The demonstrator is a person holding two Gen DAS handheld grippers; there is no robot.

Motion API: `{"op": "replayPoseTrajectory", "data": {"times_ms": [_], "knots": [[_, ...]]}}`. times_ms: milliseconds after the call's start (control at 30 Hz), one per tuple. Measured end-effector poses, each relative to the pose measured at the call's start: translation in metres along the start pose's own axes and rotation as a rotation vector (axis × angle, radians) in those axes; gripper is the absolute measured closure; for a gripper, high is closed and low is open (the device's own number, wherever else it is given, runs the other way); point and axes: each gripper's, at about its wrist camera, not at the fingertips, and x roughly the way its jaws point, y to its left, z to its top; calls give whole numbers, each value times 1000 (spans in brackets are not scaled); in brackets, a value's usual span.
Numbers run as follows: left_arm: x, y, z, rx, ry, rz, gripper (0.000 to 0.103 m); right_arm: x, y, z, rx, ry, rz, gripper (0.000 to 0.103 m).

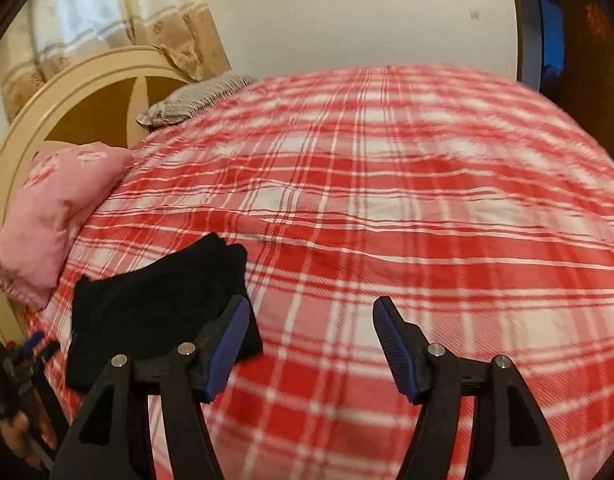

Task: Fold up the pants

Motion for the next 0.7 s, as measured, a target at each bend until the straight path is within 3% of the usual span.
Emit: {"op": "replayPoseTrajectory", "data": {"times_ms": [233, 567, 700], "knots": [[-42, -26, 18, 48, -116, -34, 3, -73, -10, -33, -29, -101, -52, 36], [-57, -50, 17, 102, -129, -58, 3, -124, -22, -50, 13, -266, -100, 36], [-58, -54, 14, 105, -126, -55, 3, -129, -23, -50, 16, -276, -95, 36]]}}
